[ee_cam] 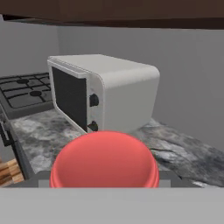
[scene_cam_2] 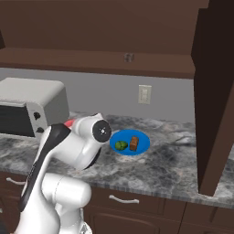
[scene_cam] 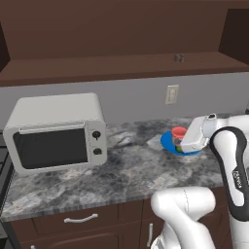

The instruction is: Pick the avocado and bread from the counter and place them on the plate. Then pick the jam from the cabinet and place it next to the plate. Lastly close the cabinet door.

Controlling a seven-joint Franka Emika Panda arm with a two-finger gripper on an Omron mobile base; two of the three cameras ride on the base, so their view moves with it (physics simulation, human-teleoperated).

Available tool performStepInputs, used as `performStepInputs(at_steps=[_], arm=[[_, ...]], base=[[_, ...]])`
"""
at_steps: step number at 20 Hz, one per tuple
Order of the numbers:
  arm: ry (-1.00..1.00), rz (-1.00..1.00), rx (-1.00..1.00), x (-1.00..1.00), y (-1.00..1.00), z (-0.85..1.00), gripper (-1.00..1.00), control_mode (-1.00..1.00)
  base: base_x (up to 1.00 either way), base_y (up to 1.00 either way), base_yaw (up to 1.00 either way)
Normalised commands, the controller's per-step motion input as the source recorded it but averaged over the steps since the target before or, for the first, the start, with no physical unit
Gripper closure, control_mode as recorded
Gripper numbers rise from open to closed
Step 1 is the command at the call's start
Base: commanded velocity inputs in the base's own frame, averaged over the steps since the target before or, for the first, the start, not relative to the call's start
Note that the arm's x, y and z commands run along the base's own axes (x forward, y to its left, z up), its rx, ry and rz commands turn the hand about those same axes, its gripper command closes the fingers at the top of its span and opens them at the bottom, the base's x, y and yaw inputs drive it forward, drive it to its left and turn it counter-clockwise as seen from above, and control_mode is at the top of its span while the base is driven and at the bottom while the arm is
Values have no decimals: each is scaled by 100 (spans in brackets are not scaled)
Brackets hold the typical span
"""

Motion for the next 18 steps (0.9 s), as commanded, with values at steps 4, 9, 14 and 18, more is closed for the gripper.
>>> performStepInputs(at_steps=[4, 9, 14, 18], arm=[[0, -2, 0, 10, -10, -42, 100, -100], [0, -2, 0, 12, -7, -47, 100, -100], [0, -3, 0, 6, -4, -45, 100, -100], [0, -4, 0, 3, 0, -45, 100, -100]], base=[[0, 0, 0], [0, 0, 0], [0, 0, 0], [0, 0, 0]])
